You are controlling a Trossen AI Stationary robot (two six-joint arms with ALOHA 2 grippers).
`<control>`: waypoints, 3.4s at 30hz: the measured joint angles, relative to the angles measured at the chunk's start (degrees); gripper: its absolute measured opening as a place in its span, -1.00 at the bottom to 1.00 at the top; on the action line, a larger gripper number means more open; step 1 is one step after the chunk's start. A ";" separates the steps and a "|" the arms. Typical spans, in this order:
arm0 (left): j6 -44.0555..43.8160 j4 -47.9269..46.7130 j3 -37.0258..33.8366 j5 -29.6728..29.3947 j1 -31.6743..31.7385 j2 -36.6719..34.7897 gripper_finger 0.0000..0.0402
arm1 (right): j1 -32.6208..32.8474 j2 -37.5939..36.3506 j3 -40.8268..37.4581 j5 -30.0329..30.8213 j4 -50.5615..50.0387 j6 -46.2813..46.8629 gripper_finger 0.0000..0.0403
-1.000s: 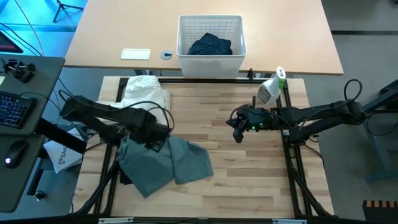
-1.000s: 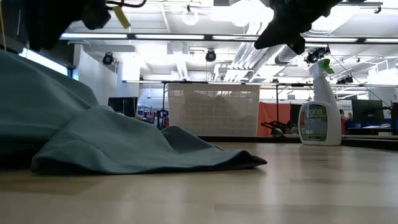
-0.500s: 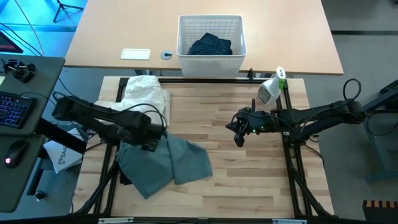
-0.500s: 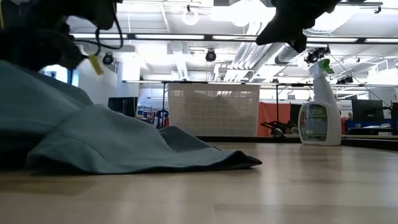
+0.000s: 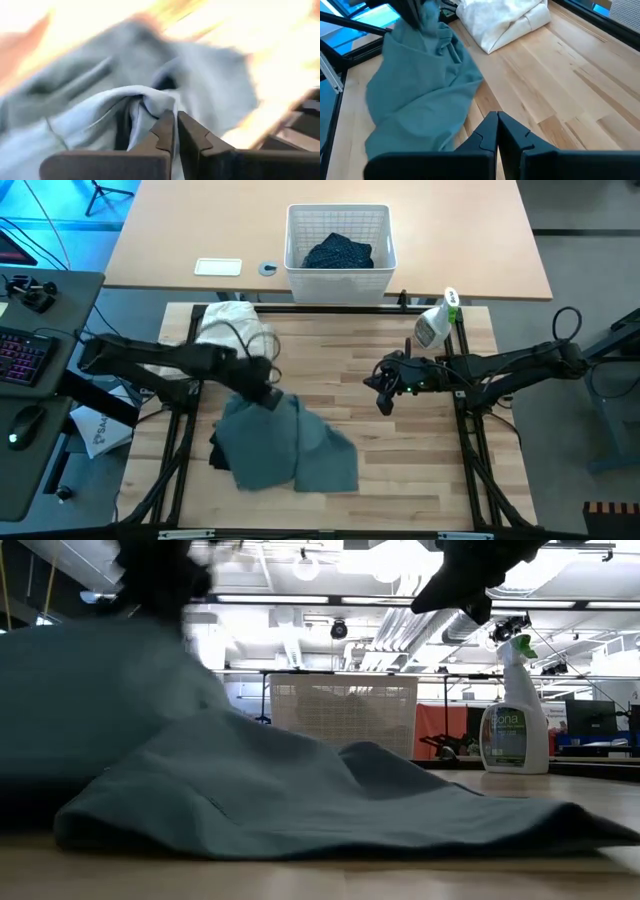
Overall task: Fold Laundry from Bin
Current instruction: Fold the green pants
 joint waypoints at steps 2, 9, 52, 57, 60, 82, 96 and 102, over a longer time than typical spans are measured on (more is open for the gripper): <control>5.34 0.29 6.61 -3.42 -0.13 -0.27 -0.99 | 0.00 -0.90 0.00 0.00 -0.01 0.21 -0.98; 31.21 12.62 28.43 -19.50 -1.71 0.76 -1.00 | 0.00 -10.91 0.00 3.86 2.35 0.20 -0.98; 47.21 -4.92 35.60 -7.48 2.95 34.10 -0.29 | 0.04 -34.19 0.02 5.57 -6.37 7.95 -0.98; 38.66 -10.42 30.78 -11.89 5.60 38.16 -0.32 | 0.04 -35.67 0.02 7.17 -7.59 7.84 -0.98; 35.51 -8.68 26.74 -13.38 7.20 40.06 -0.35 | 0.04 -35.23 0.02 7.26 -7.96 8.03 -0.98; 27.80 33.32 13.75 16.06 22.95 39.16 0.21 | 0.07 -29.55 0.02 3.10 -8.96 10.96 -0.98; 34.44 34.25 13.95 32.38 16.22 41.06 -0.92 | 0.04 -28.07 0.02 7.11 -8.85 10.68 -0.98; 38.96 30.72 21.70 25.02 16.67 32.08 -0.98 | 0.04 -28.11 0.02 7.91 -6.87 10.46 -0.98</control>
